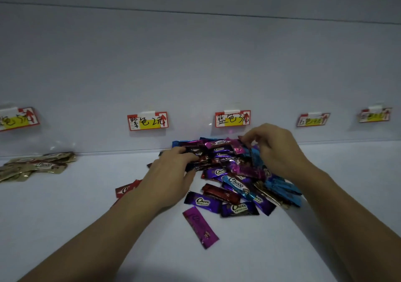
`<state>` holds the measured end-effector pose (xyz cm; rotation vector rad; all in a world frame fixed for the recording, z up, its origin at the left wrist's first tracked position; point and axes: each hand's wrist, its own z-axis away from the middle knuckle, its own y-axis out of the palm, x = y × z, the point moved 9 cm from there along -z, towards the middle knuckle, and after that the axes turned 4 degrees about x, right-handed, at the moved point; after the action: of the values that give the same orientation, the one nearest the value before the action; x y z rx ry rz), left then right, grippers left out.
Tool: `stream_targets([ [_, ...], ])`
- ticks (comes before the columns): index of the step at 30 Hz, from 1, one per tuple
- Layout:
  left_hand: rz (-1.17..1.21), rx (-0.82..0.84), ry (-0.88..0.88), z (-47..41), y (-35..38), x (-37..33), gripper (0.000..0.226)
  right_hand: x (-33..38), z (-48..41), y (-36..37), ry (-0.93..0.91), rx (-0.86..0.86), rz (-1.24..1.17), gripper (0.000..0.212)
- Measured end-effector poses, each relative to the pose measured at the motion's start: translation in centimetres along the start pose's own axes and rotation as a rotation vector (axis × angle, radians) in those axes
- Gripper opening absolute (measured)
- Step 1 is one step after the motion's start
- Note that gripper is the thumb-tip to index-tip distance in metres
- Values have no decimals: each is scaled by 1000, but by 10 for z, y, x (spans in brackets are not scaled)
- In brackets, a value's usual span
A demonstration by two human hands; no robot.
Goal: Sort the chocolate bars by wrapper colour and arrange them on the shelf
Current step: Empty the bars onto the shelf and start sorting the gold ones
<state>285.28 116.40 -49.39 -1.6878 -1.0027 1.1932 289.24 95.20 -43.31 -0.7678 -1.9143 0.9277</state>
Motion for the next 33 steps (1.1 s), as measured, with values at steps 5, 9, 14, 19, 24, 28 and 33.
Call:
stream_targets([
  [5,49,-31,3,0,-3,-3,35,-10,6,-6,8,178,34,15],
  [9,63,-56,-19,3,-8,-7,30,-8,22,2,49,447,32,22],
  [14,185,-64,-69,7,-12,-4,27,-21,37,22,130,672,133,45],
  [19,397,-28,-135,10,-15,2,30,-20,33,20,131,624,111,39],
  [24,553,51,-156,14,-12,6,39,-11,30,19,105,561,-12,38],
  [28,590,88,-145,17,-12,0,35,-5,34,27,59,636,-64,42],
  [33,661,92,-148,22,-17,-2,31,-7,37,28,41,688,-56,48],
])
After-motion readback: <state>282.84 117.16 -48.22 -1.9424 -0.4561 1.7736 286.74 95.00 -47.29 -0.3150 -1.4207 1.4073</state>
